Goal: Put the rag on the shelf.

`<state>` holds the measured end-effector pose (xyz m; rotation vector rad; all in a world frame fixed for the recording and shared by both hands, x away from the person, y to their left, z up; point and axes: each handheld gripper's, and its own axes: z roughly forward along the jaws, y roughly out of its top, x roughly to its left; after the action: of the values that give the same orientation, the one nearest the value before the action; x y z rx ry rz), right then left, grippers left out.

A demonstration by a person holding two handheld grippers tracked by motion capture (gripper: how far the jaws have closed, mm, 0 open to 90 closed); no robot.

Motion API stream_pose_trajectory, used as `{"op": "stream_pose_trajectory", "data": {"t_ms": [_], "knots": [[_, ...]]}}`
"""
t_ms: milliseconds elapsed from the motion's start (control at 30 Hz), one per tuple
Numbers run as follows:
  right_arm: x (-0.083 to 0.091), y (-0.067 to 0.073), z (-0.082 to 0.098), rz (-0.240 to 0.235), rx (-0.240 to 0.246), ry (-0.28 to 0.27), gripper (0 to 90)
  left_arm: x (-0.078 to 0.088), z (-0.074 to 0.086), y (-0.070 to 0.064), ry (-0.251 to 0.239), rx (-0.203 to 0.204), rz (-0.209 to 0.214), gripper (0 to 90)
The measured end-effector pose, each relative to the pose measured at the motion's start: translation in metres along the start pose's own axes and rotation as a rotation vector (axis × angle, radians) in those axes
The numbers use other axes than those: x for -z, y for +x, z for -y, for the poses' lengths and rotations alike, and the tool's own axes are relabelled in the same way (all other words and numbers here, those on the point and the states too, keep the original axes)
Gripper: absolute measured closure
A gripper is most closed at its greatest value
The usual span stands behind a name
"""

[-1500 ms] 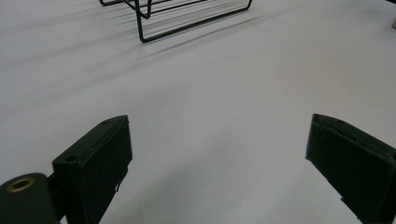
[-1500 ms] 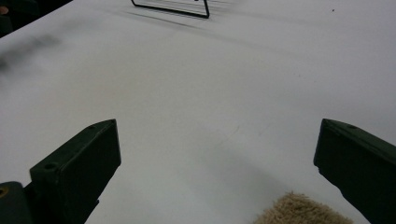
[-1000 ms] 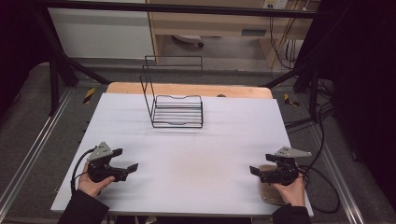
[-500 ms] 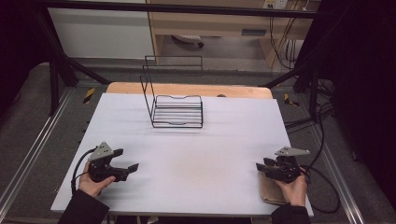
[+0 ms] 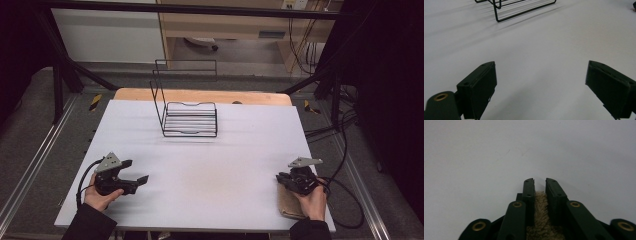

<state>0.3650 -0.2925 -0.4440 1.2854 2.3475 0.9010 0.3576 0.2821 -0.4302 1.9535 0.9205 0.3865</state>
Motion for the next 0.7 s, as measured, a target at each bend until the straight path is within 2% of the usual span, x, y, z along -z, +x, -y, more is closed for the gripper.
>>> {"op": "stream_pose_trajectory", "data": {"t_ms": [200,433,533,700], "knots": [[0.001,0.003,-0.004,0.017,0.014,0.017,85.6,0.001,-0.001,0.000,-0.001,-0.002,-0.005,10.1],[0.006,0.009,-0.014,-0.018,-0.010,-0.043,86.2,0.000,-0.001,0.000,0.002,-0.005,-0.007,10.4],[0.000,0.013,-0.023,-0.040,-0.011,-0.054,86.3,0.000,-0.001,0.000,0.002,-0.008,-0.008,10.6],[-0.013,0.021,-0.041,-0.052,0.011,-0.069,86.2,0.001,-0.001,0.000,-0.001,-0.005,-0.010,10.6]]}}
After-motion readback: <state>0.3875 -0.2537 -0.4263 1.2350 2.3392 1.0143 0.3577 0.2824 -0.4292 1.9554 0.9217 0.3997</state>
